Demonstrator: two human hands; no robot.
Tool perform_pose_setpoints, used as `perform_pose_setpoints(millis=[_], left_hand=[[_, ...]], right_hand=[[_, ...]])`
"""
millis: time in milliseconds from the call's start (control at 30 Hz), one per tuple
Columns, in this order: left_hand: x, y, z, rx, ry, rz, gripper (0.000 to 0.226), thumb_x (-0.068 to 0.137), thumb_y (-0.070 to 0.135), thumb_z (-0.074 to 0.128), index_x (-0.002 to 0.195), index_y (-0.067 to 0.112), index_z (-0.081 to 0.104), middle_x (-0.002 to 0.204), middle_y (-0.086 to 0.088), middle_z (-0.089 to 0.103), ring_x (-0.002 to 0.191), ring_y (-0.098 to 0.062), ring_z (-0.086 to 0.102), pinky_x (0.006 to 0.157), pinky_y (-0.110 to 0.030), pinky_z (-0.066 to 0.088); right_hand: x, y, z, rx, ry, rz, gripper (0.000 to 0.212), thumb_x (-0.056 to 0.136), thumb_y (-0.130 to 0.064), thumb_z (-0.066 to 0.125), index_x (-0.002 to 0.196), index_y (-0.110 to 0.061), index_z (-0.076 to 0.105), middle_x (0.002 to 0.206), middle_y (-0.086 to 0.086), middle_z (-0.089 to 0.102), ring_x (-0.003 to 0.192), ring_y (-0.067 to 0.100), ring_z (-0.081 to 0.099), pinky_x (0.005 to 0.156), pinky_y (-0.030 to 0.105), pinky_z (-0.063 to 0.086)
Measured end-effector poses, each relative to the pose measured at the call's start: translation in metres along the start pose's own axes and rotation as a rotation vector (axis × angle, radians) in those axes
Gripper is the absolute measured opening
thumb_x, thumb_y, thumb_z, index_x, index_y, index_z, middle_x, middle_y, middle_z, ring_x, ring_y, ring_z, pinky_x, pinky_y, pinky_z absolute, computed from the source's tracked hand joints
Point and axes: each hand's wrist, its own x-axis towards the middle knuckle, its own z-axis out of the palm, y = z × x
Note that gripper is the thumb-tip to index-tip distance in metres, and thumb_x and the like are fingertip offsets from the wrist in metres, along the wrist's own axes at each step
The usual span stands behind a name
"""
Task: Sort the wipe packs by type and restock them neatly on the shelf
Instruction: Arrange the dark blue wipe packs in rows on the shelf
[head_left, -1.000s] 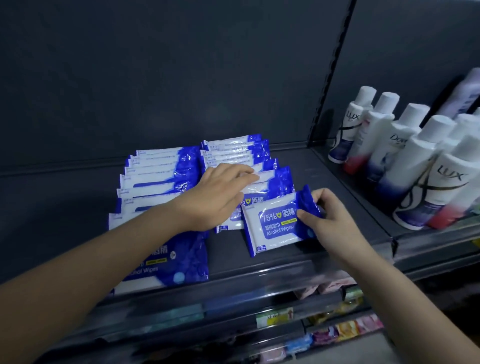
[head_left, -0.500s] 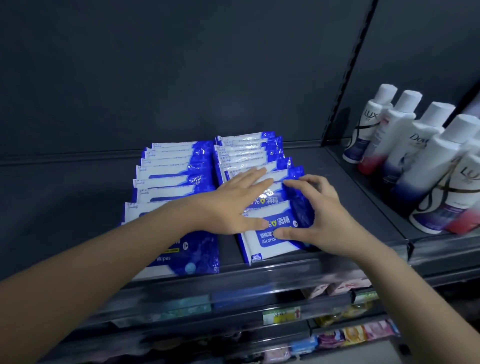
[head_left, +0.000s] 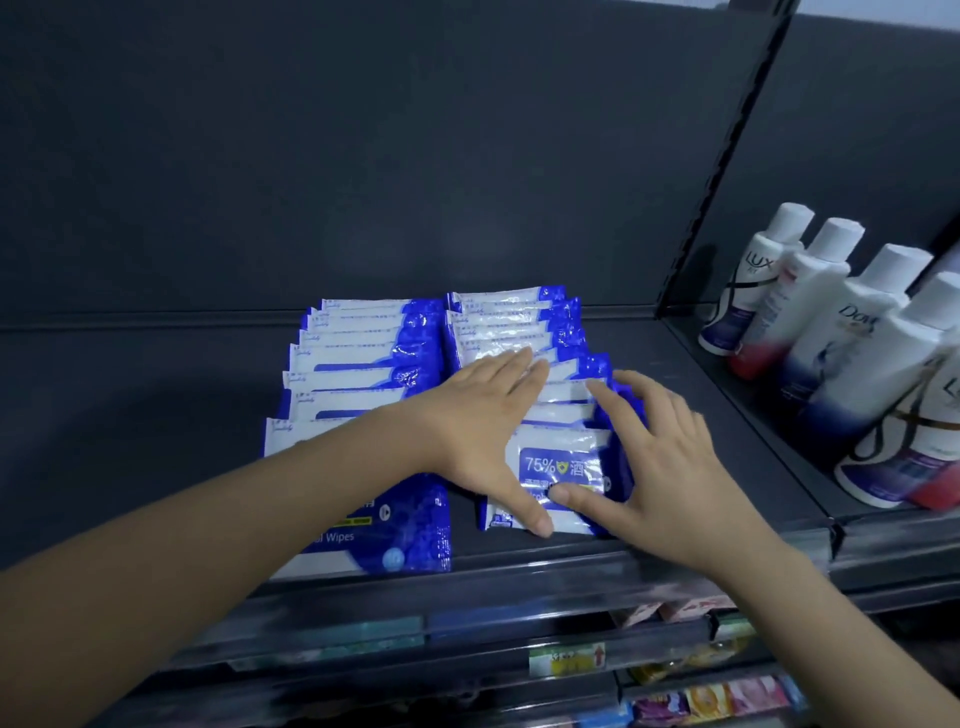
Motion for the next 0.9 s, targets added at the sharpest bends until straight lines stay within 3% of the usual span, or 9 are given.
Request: perform_pose_setpoints(millis=[67,167,267,367,467,567,700,833,900], left_hand=[[-0.002,-0.002,-0.003,-0.041,0.008,-0.005,0.136,0.059,0.083,0.061,0.149,0.023,-0.021,0.155,0.006,-0.029,0.142,-0.011,-0.026,0.111,-0.028,-0.016],[0.007,-0.014,-0.02,-0.196,0.103,-0.108,0.126,0.058,0.089,0.043,0.151,0.025,-0.013,0.157,0.01,-0.022,0.144,-0.008,-0.021,0.114,-0.029,-0.014],[0.034,-0.036,-0.034,-0.206,0.235,-0.253,0.125,0.058,0.091,0.025,0.153,0.016,-0.003,0.161,0.002,-0.007,0.148,-0.013,-0.006,0.12,-0.035,-0.004],[0.056,-0.048,-0.033,-0.142,0.222,-0.303,0.115,0.069,0.088,0.027,0.154,0.013,0.006,0.161,-0.001,0.006,0.148,-0.018,0.005,0.119,-0.035,0.006],[0.061,-0.052,-0.021,-0.133,0.147,-0.262,0.124,0.056,0.098,0.024,0.153,0.022,0.015,0.16,0.004,0.016,0.147,-0.022,0.01,0.119,-0.036,0.012],[0.062,-0.057,-0.025,-0.091,0.125,-0.248,0.124,0.054,0.101,0.019,0.152,0.024,0.02,0.159,0.006,0.019,0.147,-0.018,0.012,0.12,-0.037,0.007],[0.069,-0.064,-0.037,0.046,0.233,-0.43,0.097,0.078,0.085,0.022,0.141,0.012,0.038,0.145,-0.007,0.043,0.133,-0.026,0.039,0.114,-0.04,0.021],[0.083,-0.063,-0.039,0.033,0.072,-0.511,0.093,0.086,0.077,0.01,0.138,0.008,0.043,0.137,-0.008,0.052,0.135,-0.028,0.037,0.118,-0.045,0.006],[0.092,-0.063,-0.037,0.004,0.076,-0.508,0.089,0.089,0.074,0.008,0.141,0.008,0.039,0.135,-0.01,0.053,0.135,-0.029,0.036,0.117,-0.045,0.005]], right_hand=[[0.006,0.004,0.0,0.091,-0.073,0.031,0.113,0.061,-0.095,0.03,0.149,-0.023,0.027,0.152,0.002,0.025,0.136,0.017,0.022,0.104,0.036,0.027],[0.024,0.013,0.0,0.331,-0.145,0.138,0.111,0.059,-0.09,0.037,0.151,-0.032,0.017,0.157,-0.002,0.015,0.144,0.007,0.008,0.118,0.039,0.017],[0.057,0.03,0.002,0.475,-0.126,0.207,0.101,0.065,-0.085,0.039,0.15,-0.035,0.02,0.158,-0.003,0.017,0.146,0.005,0.005,0.119,0.04,0.015],[0.087,0.041,0.009,0.506,-0.225,0.2,0.101,0.065,-0.09,0.04,0.15,-0.039,0.019,0.16,-0.008,0.013,0.146,0.003,0.005,0.119,0.034,0.014],[0.093,0.039,0.015,0.533,-0.333,0.199,0.101,0.065,-0.086,0.039,0.15,-0.035,0.024,0.158,-0.01,0.016,0.144,0.001,0.013,0.112,0.02,0.012],[0.09,0.038,0.016,0.563,-0.31,0.19,0.095,0.069,-0.08,0.035,0.148,-0.028,0.032,0.151,-0.011,0.029,0.138,0.003,0.028,0.106,0.016,0.017],[0.111,0.044,0.023,0.741,-0.121,0.345,0.052,0.091,-0.061,0.043,0.122,-0.022,0.058,0.121,-0.006,0.06,0.113,0.009,0.054,0.1,0.028,0.038],[0.142,0.045,0.029,1.139,-0.223,0.643,0.06,0.08,-0.068,0.053,0.111,-0.018,0.064,0.105,-0.001,0.072,0.095,0.019,0.069,0.098,0.043,0.049],[0.148,0.037,0.03,1.292,-0.283,0.713,0.053,0.088,-0.061,0.05,0.111,-0.015,0.066,0.103,0.006,0.073,0.093,0.026,0.07,0.091,0.043,0.053]])
